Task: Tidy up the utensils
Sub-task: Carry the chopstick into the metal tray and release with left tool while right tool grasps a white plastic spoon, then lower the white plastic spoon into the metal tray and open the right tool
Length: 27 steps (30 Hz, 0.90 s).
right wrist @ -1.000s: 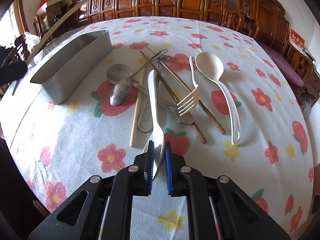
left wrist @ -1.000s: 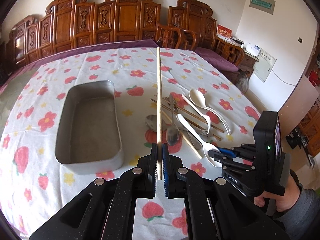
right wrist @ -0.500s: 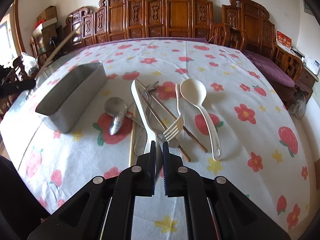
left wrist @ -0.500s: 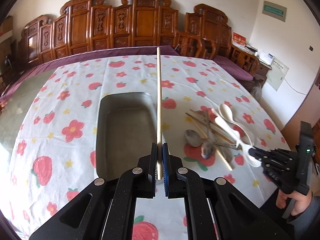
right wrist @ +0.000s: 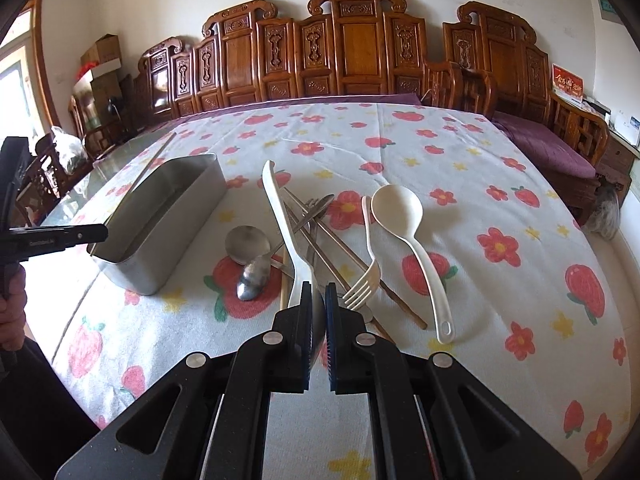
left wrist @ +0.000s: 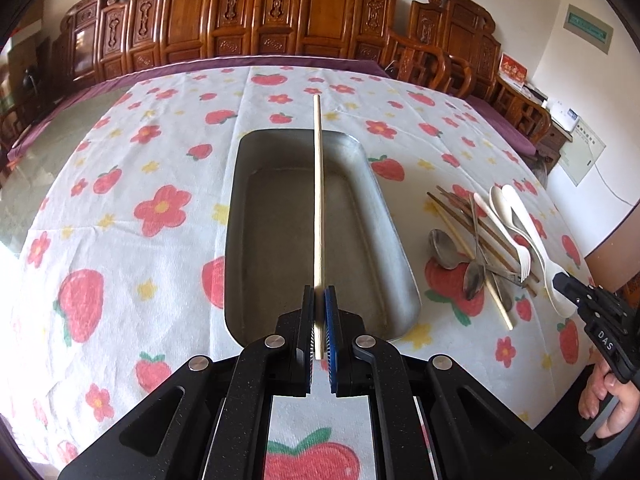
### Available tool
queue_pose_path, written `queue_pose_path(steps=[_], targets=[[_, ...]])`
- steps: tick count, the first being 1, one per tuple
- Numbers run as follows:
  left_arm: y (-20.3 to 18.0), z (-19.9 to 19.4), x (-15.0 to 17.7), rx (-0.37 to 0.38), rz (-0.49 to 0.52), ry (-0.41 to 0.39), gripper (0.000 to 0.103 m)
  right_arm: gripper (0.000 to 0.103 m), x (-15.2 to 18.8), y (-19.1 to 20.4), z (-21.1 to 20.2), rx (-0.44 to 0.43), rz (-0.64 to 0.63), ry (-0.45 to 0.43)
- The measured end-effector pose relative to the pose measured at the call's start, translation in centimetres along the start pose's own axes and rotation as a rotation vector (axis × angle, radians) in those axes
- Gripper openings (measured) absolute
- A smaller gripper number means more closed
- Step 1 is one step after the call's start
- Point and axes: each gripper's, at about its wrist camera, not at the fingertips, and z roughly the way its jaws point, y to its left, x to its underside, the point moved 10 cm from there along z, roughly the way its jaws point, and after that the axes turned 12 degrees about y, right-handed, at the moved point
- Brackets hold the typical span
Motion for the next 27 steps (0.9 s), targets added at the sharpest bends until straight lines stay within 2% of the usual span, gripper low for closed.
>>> queue_pose_path(steps=[3,8,14,18,27], targets=[[0.2,0.1,-0.1,-0.004,-0.004,0.003,0.004,0.007,-0.1,0.4,-0.2,-0.007,-0.005,-0.001],[0.6,-0.4,-0.7,-0.002,-0.021,-0.012,0.011,0.007,-0.5,1.9,-0.7,-0.02,-0.03,-0.002],[1.3,-2.2,-1.2,-0.014,-0.025,-0.066,0.016,0.007,-1.8,5.2,-1.2,-0.046,-0.077,0.008],[1.9,-3.3,-1.5,-0.025,-0.023,-0.098,0.016,0.007,-3.2,7.9,-0.3,-0.086,-0.086,0.037],[3.3,-4.8,-1.8,-0.055,-0.024,-0.141,0.016,0.007,-6.8,13.9,3.0,-0.109,-0.125,0.091]])
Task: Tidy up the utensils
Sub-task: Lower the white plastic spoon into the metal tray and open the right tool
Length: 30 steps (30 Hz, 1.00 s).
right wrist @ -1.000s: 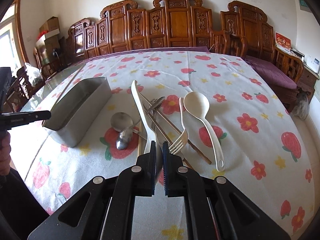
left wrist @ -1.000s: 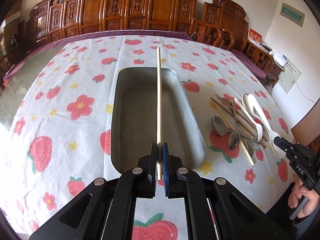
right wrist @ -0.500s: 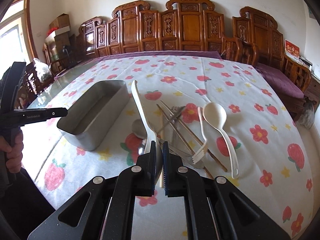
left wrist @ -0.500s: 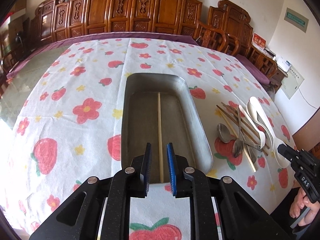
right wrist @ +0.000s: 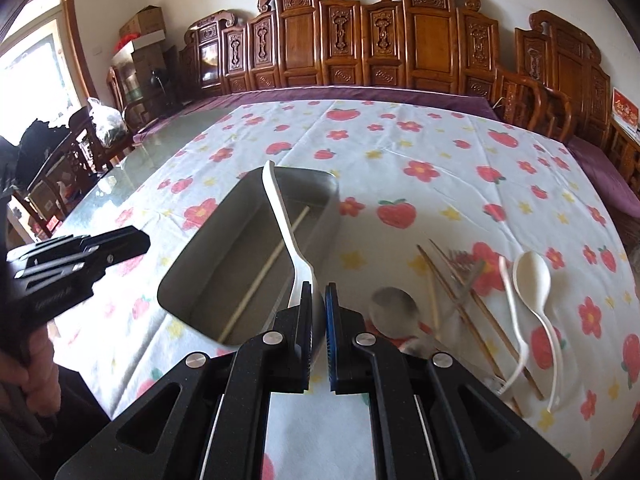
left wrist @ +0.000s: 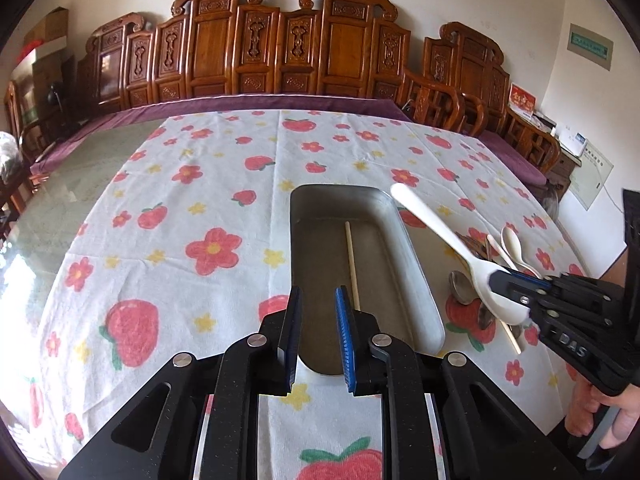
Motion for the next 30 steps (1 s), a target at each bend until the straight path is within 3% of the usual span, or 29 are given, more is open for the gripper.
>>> queue_pose_path(steps=[10,16,24,30], targets=[[1.4,-0.4,-0.2,-0.014,-0.023,-0.014,0.016,0.007,-2.7,2.9,3.5,0.006,-0.023,0.048],[1.9,-0.3,-0.2,-0.019,-0.035,-0.011,0.016,0.013,-2.4,4.4,5.5,-0.102,-0.02,0.104],[1.3,-0.2,0.0,-0.024,-0.018,-0.011,0.016,0.013,-1.8,4.5,4.7,-0.18,-0.016,0.091],[0.7,-0.1,0.0,-0.011,-0.012,-0.013,0.016,0.013,-2.0,3.4,1.9,-0.172,-0.031,0.029]])
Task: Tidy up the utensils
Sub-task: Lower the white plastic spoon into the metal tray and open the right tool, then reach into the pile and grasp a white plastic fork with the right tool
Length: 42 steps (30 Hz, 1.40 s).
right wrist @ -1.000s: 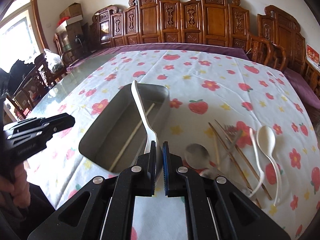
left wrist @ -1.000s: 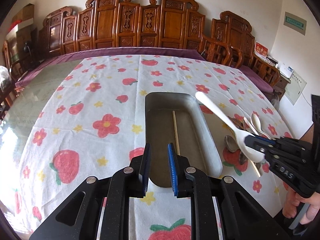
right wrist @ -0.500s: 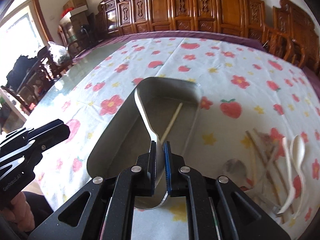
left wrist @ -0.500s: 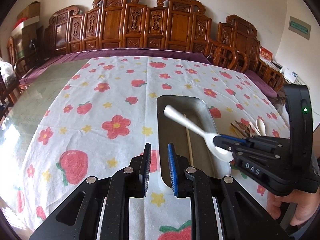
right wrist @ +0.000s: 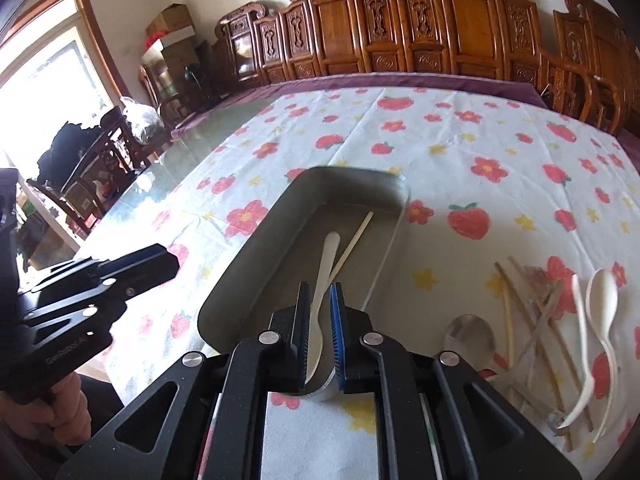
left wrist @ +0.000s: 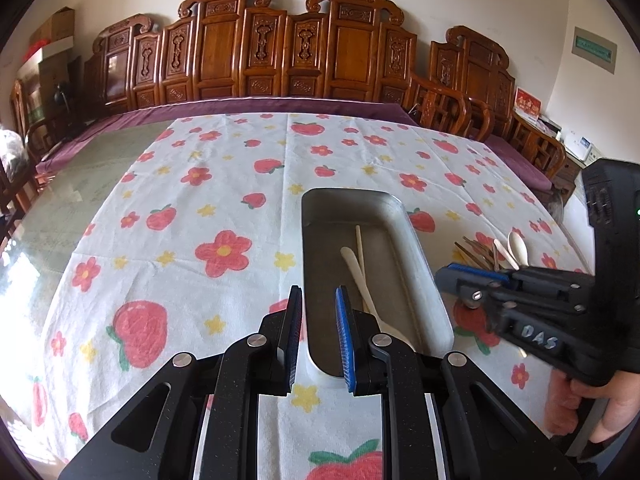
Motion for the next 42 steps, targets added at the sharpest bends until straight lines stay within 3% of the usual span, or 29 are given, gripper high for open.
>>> queue_pose_path(steps=[6,14,17,21,25,34,37,42], targets=[[-2.5,-0.1,0.2,0.026,0.043,-0.01,0.023,0.013,1.9,-4.5,-4.8,0.086,0.011,-0.06],[-6.4,0.3,1.0,0.073,0.087,-0.013,0.043,0.022,5.8,-14.3,-9.1,0.266,0.077,-0.083],[-7.8,0.6,1.5,0.091,0.099,-0.008,0.043,0.024,6.7,-16.6,-9.3,0.292,0.106,-0.081],[-8.8,1.1,1.8,0.098,0.11,-0.004,0.043,0.036,7.5,-18.2,-8.3,0.312,0.124,-0.078],[-9.7,1.5,2.2,0.101,0.123,0.001,0.043,0.038,8.5,-18.8,-6.5,0.316,0.149,-0.069],[-11.2,2.1,3.2,0.097,0.164,0.001,0.043,0.037,9.3,-20.9,-3.3,0.356,0.179,0.01],[-11.8,2.4,3.6,0.097,0.174,0.001,0.043,0.02,9.7,-21.7,-3.3,0.346,0.218,0.024],[-12.8,2.7,4.2,0.093,0.199,0.004,0.043,0.013,10.1,-21.8,-3.6,0.324,0.223,0.03]])
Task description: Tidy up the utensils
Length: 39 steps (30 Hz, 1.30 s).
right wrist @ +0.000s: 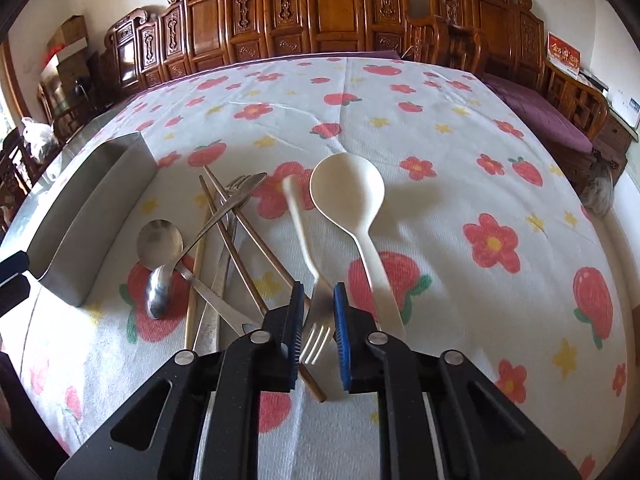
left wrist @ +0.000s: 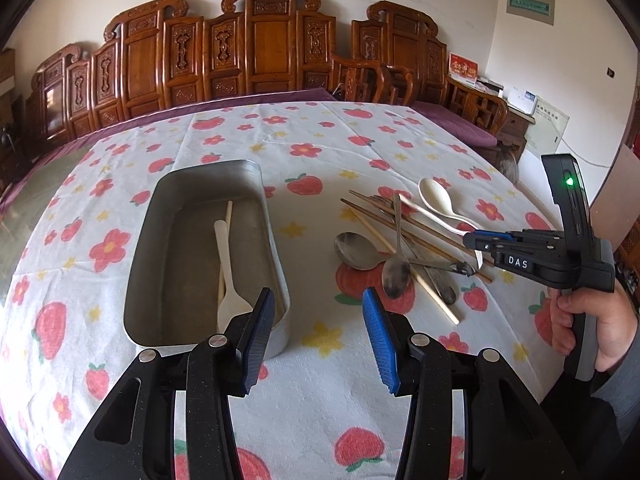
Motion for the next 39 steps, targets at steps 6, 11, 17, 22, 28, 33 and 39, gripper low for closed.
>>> queue_pose_path(steps=[6,11,17,22,28,33,39], targets=[[-1.2,0.6,0.5,-0.011,0.023,0.013,0.043,0.005,0.0,-0.4,-0.7,-0.022,0.009,-0.011],[-2.5,1.0,0.6,-0.011,0.035,0.03,0.043,0.005,-0.5,-1.5,-1.5,0.01,0.026,-0.042],[-3.9,1.4,-0.6,-0.026,0.067,0.037,0.043,0.004,-1.4,-3.2,-3.1,0.031,0.065,-0.107],[-5.3,2.8,-2.4,-0.025,0.084,0.049,0.043,0.004,-1.7,-4.1,-3.5,0.005,0.097,-0.12],[-7.0,5.5,-4.7,-0.021,0.119,0.083,0.043,0.004,-1.7,-4.7,-3.4,-0.021,0.125,-0.116],[-7.8,8.1,-5.9,-0.008,0.128,0.127,0.035,0.004,-1.7,-5.0,-3.4,-0.045,0.149,-0.118],[-8.3,10.8,-5.8,-0.014,0.164,0.198,0.025,0.004,-1.8,-5.2,-3.7,-0.073,0.171,-0.126]])
